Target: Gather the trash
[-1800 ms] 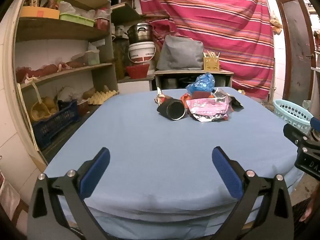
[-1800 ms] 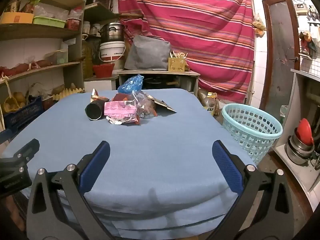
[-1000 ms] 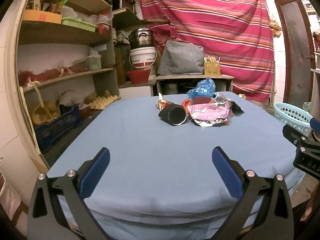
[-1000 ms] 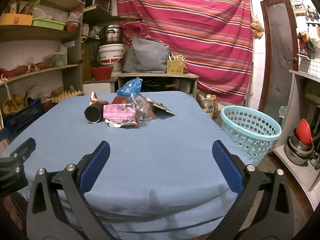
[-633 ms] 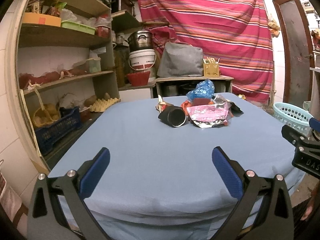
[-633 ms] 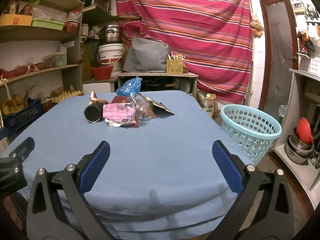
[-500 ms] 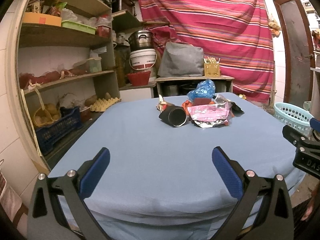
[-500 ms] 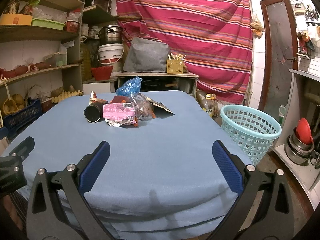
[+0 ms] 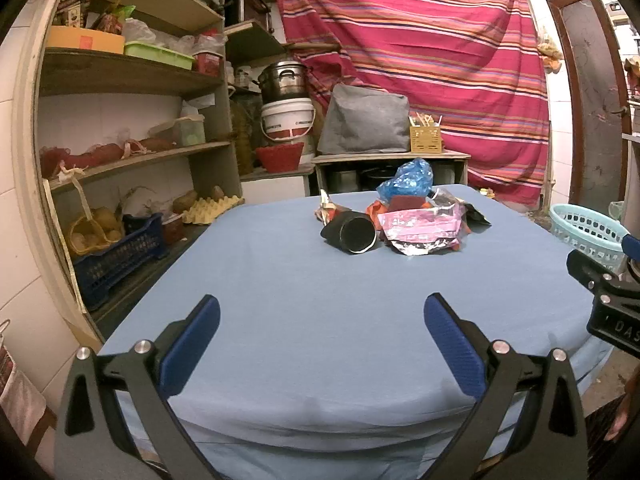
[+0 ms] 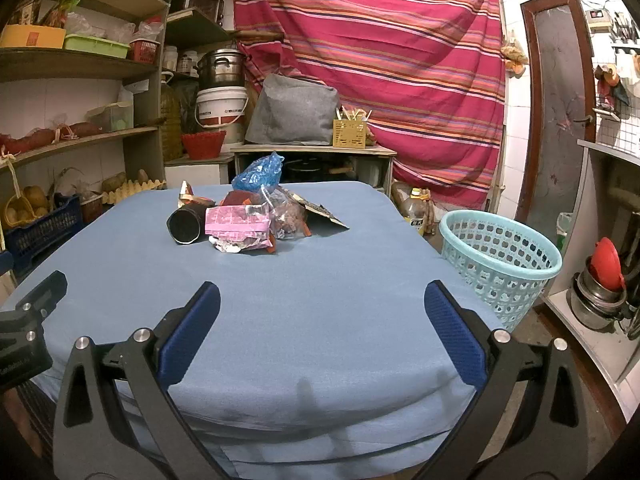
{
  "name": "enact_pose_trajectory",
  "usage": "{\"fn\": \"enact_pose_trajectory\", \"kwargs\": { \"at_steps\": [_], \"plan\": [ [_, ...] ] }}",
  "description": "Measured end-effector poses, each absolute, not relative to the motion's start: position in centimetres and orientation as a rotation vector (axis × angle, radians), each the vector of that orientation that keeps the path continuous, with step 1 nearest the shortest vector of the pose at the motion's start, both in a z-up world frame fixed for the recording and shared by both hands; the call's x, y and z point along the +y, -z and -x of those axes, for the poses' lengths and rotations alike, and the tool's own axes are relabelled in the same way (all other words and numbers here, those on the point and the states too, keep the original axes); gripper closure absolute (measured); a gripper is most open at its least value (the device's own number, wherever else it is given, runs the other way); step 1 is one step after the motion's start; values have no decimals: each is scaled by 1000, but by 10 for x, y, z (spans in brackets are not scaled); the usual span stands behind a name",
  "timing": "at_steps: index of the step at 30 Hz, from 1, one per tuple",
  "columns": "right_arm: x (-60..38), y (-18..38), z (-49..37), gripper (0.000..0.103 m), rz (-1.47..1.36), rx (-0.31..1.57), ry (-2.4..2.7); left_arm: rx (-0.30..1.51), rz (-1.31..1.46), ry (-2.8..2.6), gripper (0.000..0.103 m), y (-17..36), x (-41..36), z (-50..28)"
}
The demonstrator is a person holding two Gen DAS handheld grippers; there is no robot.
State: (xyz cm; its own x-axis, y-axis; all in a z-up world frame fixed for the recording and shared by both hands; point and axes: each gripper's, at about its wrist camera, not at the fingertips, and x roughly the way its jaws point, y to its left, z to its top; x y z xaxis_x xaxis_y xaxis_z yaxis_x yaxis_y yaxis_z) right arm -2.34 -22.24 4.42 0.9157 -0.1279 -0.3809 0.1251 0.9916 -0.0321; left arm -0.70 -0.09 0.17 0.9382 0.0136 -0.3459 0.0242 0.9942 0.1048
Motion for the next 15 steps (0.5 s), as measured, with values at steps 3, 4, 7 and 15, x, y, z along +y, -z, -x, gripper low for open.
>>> {"fn": "enact_pose_trajectory", "kwargs": {
  "at_steps": [3,4,7,15],
  "plan": [
    [-223,-44,24,4,10,392,130,354,-116,1,4,-2,-1,7],
    [-222,-44,23,4,9,392,131,354,-118,0,4,-1,0,6],
    [-222,-45,23,4,7,392,131,353,-117,-2,4,-1,1,6],
    [-223,-45,23,4,10,392,130,350,-113,-7,4,0,5,5]
  ]
}}
